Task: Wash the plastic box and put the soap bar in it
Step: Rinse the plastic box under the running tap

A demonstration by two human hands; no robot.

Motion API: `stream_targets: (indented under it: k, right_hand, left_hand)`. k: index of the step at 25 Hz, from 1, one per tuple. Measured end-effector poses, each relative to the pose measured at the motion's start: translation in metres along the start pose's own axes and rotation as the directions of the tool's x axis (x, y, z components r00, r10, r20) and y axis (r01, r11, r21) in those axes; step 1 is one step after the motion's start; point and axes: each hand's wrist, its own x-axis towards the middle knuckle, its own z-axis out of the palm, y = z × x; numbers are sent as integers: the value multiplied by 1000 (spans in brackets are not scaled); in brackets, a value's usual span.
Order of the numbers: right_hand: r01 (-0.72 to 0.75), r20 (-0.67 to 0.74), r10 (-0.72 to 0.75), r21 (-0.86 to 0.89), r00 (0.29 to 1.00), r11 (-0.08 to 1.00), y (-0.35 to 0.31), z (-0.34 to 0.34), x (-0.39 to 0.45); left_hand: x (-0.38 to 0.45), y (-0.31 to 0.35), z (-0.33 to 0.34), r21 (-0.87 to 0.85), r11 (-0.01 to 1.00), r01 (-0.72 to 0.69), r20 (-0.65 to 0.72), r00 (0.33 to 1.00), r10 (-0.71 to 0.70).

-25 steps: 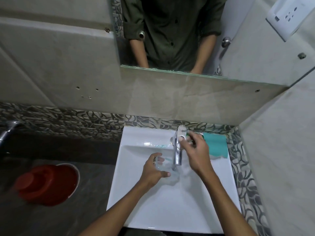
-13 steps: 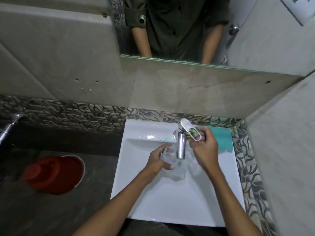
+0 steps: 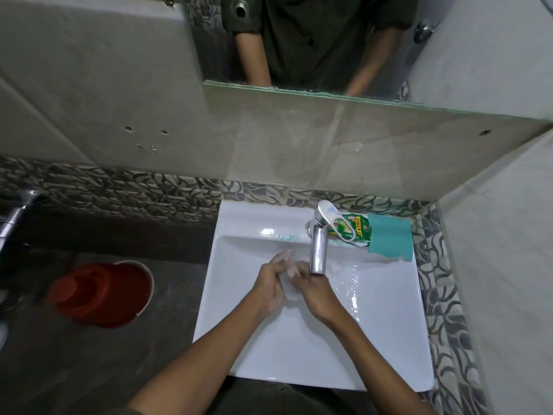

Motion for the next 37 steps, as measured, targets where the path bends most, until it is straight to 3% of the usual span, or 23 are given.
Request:
stream_targets:
  k: [3, 6, 9, 10, 12, 15, 17, 18, 19, 21, 22, 23, 24, 25, 28, 31, 33, 34, 35, 37]
  right_hand:
    - [-17, 16, 19, -155, 1000, 988, 9, -11, -1]
    - [-215, -90, 210, -49, 973, 975, 2, -5, 6]
    - [0, 5, 1, -177, 1000, 984, 5, -6, -2]
    - [70, 28, -66, -174, 997, 982, 11, -9, -6]
    - [51, -44, -54, -49, 998, 997, 13, -16, -11]
    - [-125, -279, 184, 216, 942, 968, 6, -15, -1]
    - [-257, -329, 391, 383, 859, 887, 5, -10, 8]
    - [-298, -313, 483, 488, 818, 821, 7, -10, 12]
    - [-324, -262, 571, 612, 778, 721, 7, -11, 14]
    - [-317, -105, 681, 827, 725, 464, 8, -15, 16]
    - [-306, -47, 698, 877, 715, 372, 8, -18, 18]
    - [-308, -20, 704, 890, 710, 335, 11, -20, 19]
    - [-324, -2, 700, 885, 714, 333, 13, -21, 18]
    - [-347, 19, 683, 871, 730, 347, 15, -21, 17]
    - [-363, 99, 576, 858, 811, 364, 14, -18, 10]
    - [-350, 54, 485, 763, 873, 544, 9, -11, 9]
    - [-323, -69, 433, 564, 899, 760, 8, -2, 5]
    - [-288, -132, 367, 407, 921, 867, 8, 2, 2]
    - [-236, -163, 281, 250, 946, 939, 11, 4, -1]
    - [-175, -197, 193, 106, 961, 979, 15, 3, -6]
  left_hand:
    - [-2, -7, 7, 69, 975, 212, -64, 976, -208]
    - [-1, -14, 20, 22, 937, 350, -51, 936, -348]
    - [9, 0, 19, 26, 919, 393, -88, 917, -389]
    - [11, 3, 17, 47, 907, 419, -83, 906, -414]
    - [9, 3, 16, 79, 894, 442, -61, 897, -438]
    - [11, -19, 21, 247, 914, 321, -105, 947, -304]
    - [11, -36, 24, 467, 874, 137, -220, 975, -36]
    - [8, -41, 26, 605, 796, 34, -228, 965, 131]
    - [5, -46, 27, 752, 657, -40, -175, 950, 259]
    - [-3, -51, 27, 969, 204, -140, 46, 912, 409]
    - [-5, -51, 25, 976, -21, -217, 203, 871, 448]
    - [-4, -49, 22, 941, -158, -299, 338, 831, 442]
    - [-3, -45, 19, 910, -194, -367, 415, 818, 399]
    - [-2, -39, 15, 902, -146, -406, 431, 839, 331]
    - [3, -25, 5, 897, 191, -398, 376, 916, 139]
    - [9, -29, 9, 844, 467, -266, 180, 959, 221]
    - [13, -26, 18, 671, 735, -97, -50, 983, 175]
    - [14, -23, 21, 515, 857, 5, -141, 987, 79]
    - [16, -19, 21, 361, 927, 102, -185, 982, -36]
    - [16, -15, 18, 208, 959, 194, -155, 974, -164]
